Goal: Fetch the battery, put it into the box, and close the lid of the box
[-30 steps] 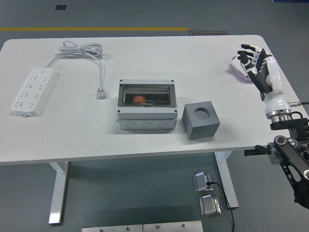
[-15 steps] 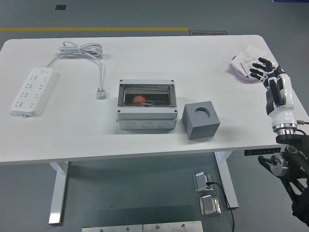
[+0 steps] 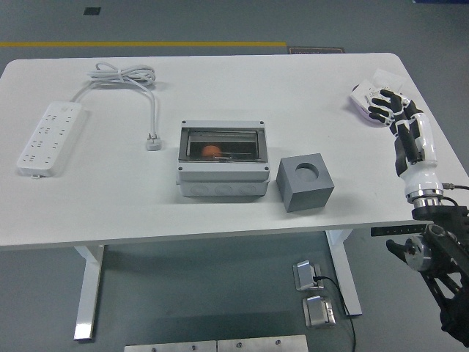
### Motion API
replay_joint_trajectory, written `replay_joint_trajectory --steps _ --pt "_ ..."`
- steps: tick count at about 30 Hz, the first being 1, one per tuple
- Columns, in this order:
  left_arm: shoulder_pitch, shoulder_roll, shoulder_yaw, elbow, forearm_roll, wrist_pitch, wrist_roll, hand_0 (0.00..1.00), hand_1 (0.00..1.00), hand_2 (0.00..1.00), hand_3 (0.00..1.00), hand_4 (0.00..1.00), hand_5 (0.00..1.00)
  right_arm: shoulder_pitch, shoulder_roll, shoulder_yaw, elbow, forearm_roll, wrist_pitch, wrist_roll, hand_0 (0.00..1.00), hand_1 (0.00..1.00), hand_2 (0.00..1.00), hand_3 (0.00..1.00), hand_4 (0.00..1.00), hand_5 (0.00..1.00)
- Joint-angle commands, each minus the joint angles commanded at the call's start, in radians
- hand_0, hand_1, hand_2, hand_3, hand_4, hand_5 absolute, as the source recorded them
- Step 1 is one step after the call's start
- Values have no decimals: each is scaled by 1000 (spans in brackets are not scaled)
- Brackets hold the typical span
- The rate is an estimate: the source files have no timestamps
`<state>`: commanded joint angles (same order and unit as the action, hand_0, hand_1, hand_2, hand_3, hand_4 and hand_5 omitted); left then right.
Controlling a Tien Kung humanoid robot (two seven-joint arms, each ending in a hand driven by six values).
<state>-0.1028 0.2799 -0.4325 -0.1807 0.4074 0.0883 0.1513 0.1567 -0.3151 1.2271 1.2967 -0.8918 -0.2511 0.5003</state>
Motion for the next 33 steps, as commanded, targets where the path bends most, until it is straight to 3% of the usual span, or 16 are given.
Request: replay_joint_trajectory --steps 33 --pt "-19 5 9 0 9 -3 -4 630 696 614 602 678 99 -16 -6 16 22 -36 -22 -6 689 634 673 692 931 689"
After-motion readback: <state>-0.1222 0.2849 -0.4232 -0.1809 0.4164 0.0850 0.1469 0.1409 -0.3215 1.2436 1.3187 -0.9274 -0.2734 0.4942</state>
